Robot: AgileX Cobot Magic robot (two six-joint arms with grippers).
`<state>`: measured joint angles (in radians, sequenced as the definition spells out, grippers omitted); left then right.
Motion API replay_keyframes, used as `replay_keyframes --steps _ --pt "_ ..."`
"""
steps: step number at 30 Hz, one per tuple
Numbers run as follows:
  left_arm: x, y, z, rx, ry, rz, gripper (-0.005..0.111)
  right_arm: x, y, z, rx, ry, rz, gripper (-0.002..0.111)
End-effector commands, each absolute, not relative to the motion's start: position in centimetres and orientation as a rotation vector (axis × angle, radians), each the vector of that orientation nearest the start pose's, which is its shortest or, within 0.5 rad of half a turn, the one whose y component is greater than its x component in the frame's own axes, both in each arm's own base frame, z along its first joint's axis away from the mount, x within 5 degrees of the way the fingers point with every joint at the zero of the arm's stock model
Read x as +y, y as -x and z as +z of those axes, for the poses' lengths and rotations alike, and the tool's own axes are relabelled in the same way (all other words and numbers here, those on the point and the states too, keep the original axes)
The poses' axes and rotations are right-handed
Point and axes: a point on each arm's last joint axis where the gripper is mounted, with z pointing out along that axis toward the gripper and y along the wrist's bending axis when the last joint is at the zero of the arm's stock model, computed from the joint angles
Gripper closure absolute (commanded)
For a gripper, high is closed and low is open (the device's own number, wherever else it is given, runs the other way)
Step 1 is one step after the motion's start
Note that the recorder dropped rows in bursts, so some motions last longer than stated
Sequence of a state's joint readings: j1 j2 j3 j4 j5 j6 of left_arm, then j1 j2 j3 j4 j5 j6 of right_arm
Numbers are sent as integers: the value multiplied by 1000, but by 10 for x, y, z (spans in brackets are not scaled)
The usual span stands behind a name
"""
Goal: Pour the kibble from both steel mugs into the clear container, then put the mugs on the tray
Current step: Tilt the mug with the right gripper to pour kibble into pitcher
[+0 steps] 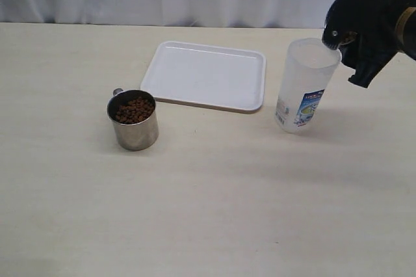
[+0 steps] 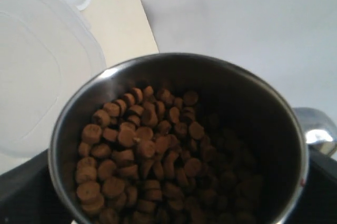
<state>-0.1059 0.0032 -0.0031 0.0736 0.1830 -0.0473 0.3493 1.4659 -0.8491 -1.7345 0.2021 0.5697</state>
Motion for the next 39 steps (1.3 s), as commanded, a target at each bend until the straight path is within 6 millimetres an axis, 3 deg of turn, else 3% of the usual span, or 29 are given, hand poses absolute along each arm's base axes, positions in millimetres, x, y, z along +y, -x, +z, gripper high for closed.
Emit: replay_keyframes --steps 1,19,39 --pt "-5 -56 197 1661 -99 -59 107 96 -308 266 1570 1411 -705 104" --pt "-5 -56 197 1662 -101 -56 107 98 -310 264 1386 1653 -850 104" --pt "-5 -56 197 1658 -101 -56 107 101 -312 269 1290 1727 -886 104"
